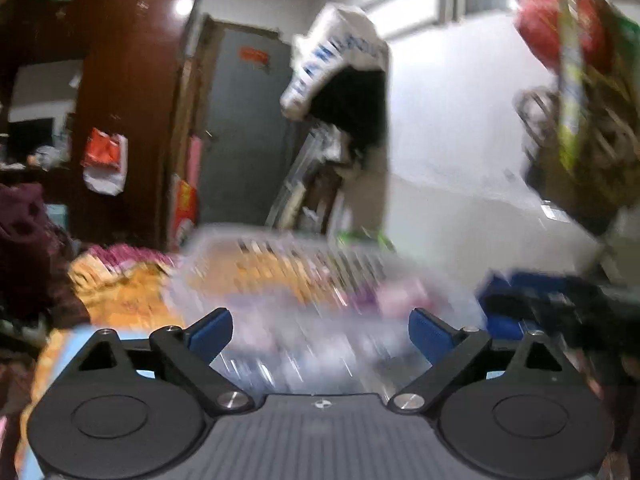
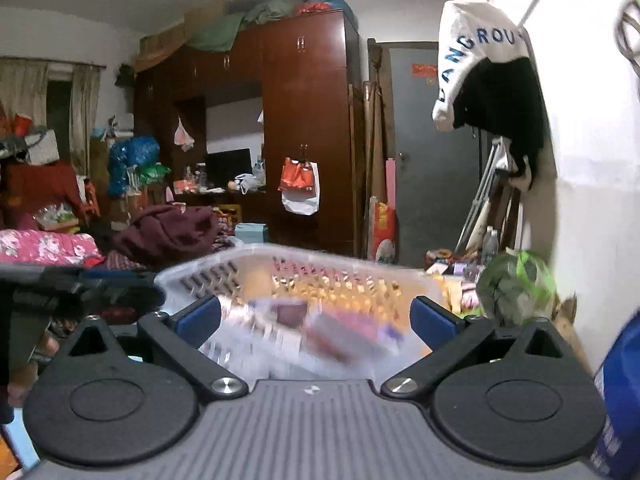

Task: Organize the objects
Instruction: 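Lift both boxes over the basket and open both tools to drop them, then grasp the red-topped clear-wrapped item with left tool while right grasps a clear bag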

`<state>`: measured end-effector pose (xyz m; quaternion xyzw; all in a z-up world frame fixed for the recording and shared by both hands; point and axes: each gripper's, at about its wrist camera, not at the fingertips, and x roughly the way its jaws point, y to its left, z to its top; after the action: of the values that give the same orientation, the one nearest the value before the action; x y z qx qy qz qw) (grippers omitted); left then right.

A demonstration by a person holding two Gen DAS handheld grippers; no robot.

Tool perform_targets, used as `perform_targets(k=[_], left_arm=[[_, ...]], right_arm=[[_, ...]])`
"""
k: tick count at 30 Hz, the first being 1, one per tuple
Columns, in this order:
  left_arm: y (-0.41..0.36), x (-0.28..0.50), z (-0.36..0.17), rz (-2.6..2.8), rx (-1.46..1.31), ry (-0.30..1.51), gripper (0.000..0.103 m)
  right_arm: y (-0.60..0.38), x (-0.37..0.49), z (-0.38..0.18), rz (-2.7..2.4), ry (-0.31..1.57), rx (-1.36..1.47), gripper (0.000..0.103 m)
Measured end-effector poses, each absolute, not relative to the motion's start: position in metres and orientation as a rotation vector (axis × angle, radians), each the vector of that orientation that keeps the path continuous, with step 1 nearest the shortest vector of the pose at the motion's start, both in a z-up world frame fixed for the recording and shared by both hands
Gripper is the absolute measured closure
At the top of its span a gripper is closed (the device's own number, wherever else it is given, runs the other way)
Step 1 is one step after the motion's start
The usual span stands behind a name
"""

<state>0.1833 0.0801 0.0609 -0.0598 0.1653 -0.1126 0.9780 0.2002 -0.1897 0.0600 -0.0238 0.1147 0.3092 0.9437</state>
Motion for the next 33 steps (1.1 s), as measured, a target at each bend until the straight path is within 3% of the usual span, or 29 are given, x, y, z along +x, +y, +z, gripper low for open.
perform_targets(k=[4, 9, 10, 11, 13, 21, 24, 27, 29, 32, 33], left_arm=[[0.052, 0.169, 0.028, -0.273, -0.077, 0.461, 0.007], [0.023, 0.169, 0.011, -0.295, -0.019, 0.484, 0.007], [0.017, 0.171, 0.007, -0.289, -0.007, 0.492, 0.014], [0.011, 0.168, 0.001, -0.277, 0.0, 0.492, 0.035], [0.005, 0.172, -0.009, -0.241, 0.021, 0.503, 0.059], [0.074, 0.143, 0.002, -0.136, -0.071, 0.417, 0.059], [0.098, 0.134, -0.001, -0.133, -0.123, 0.409, 0.059], [0.117, 0.123, -0.009, -0.121, -0.195, 0.372, 0.059], [0.126, 0.113, -0.014, -0.119, -0.232, 0.346, 0.059], [0.13, 0.109, -0.019, -0.115, -0.246, 0.328, 0.059], [0.132, 0.108, -0.02, -0.117, -0.254, 0.327, 0.059]], right_arm=[[-0.208, 0.202, 0.037, 0.616, 0.287, 0.02, 0.0], [-0.213, 0.211, 0.026, 0.526, 0.349, 0.084, 0.0], [-0.211, 0.213, 0.026, 0.534, 0.356, 0.082, 0.0], [-0.21, 0.215, 0.026, 0.537, 0.364, 0.081, 0.0], [-0.206, 0.217, 0.022, 0.531, 0.363, 0.101, 0.0], [-0.161, 0.209, -0.004, 0.632, 0.431, 0.015, 0.002], [-0.133, 0.212, -0.01, 0.642, 0.459, -0.064, 0.015], [-0.12, 0.217, -0.012, 0.632, 0.471, -0.064, 0.016], [-0.114, 0.22, -0.015, 0.634, 0.489, -0.074, 0.023], [-0.108, 0.218, -0.02, 0.63, 0.509, -0.104, 0.048], [-0.108, 0.218, -0.021, 0.629, 0.518, -0.11, 0.063]])
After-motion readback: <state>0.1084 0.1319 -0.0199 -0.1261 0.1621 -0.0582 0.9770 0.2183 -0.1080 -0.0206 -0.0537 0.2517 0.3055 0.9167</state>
